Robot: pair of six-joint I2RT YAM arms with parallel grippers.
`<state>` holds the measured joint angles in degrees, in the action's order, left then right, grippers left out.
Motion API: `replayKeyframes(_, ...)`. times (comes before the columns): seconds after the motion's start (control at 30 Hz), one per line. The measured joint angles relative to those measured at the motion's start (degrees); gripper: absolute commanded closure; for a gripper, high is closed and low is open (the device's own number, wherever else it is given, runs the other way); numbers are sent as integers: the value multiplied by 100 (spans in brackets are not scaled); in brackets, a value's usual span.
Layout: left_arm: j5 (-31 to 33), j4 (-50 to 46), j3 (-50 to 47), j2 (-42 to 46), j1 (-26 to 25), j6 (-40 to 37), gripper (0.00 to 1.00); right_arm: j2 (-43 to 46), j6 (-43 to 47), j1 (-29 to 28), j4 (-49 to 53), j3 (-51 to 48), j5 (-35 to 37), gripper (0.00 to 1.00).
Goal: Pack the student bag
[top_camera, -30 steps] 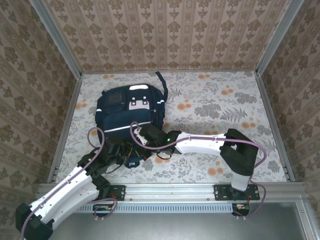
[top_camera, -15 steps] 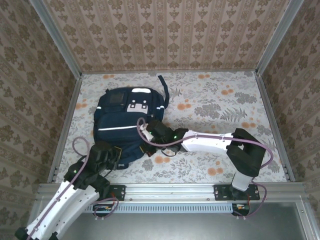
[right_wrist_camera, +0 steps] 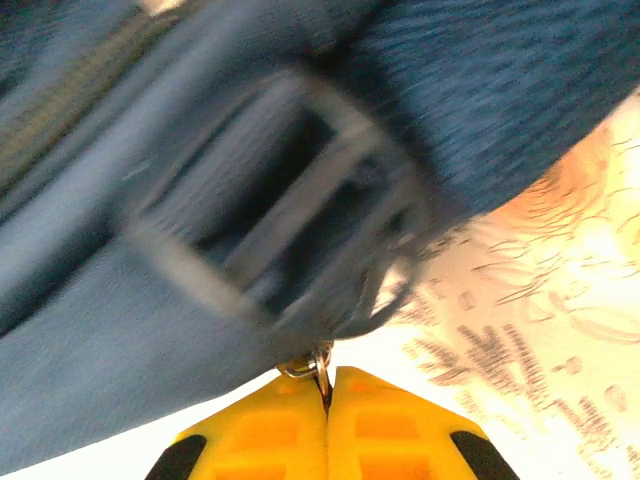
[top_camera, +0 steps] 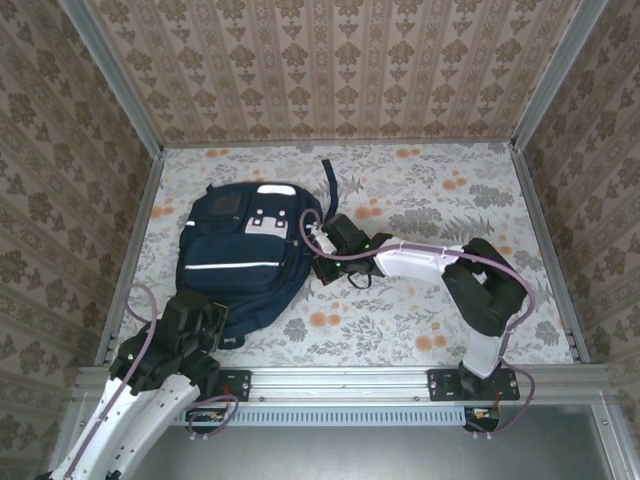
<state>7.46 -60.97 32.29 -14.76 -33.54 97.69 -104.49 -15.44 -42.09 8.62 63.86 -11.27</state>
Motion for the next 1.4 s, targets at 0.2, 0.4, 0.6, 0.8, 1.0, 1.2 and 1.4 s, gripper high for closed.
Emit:
replayKeyframes(0.2, -55, 66, 7, -2, 0, -136, 100, -280, 31, 273, 168, 369, -186, 100)
replayKeyframes(0.4, -179, 264, 7, -83, 2, -337, 100, -297, 22, 337, 474, 586, -85, 100)
replayKeyframes(0.6, -603, 1023, 7, -807, 22, -695, 100, -46, -17, 686, 588, 516, 33, 100)
replayKeyframes(0.8, -922, 1963, 125, -1451, 22, -1049, 100, 448, -122, 1222, 918, 321, -4, 100)
replayKeyframes(1.0, -992, 2813, 181, -2273, -514, -1244, 100, 570, -72, 1620, 1110, 219, 37, 100)
replayKeyframes(1.2, -632, 3504, 516, -3386, -1486, -1255, 100, 199, -7, 1908, 1419, 575, 411, 98)
replayKeyframes(1.4, -527, 3792, 942, -4223, -1862, -1432, 82, -52, 0, 2118, 1657, 940, 776, 58)
